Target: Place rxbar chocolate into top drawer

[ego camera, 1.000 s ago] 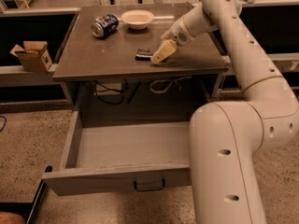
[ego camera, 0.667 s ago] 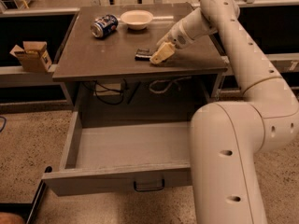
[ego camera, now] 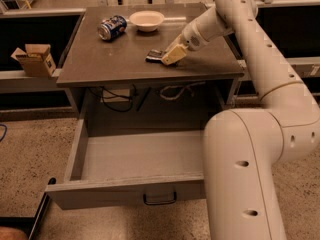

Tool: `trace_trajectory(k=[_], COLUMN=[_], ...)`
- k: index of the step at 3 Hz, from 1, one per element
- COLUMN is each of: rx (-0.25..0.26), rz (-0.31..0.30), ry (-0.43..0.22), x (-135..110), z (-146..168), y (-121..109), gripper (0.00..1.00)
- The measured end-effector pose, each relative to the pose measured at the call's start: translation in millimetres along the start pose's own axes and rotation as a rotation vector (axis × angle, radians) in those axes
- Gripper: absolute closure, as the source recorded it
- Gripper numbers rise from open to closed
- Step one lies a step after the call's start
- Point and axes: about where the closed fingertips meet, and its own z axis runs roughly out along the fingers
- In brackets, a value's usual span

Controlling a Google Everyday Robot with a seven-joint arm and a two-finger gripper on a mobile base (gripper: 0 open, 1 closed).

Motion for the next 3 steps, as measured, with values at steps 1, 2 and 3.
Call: trace_trajectory(k=[1,2,3], rx=[-0.043,-0.093,-0.093], rz=[-0.082,-0.152,-0.152], ry=[-0.05,-0.068,-0.067], x=[-15,-25,-24], z=[-21,-17,-16], y=[26,51,51], gripper=[1.0,1.0,1.0])
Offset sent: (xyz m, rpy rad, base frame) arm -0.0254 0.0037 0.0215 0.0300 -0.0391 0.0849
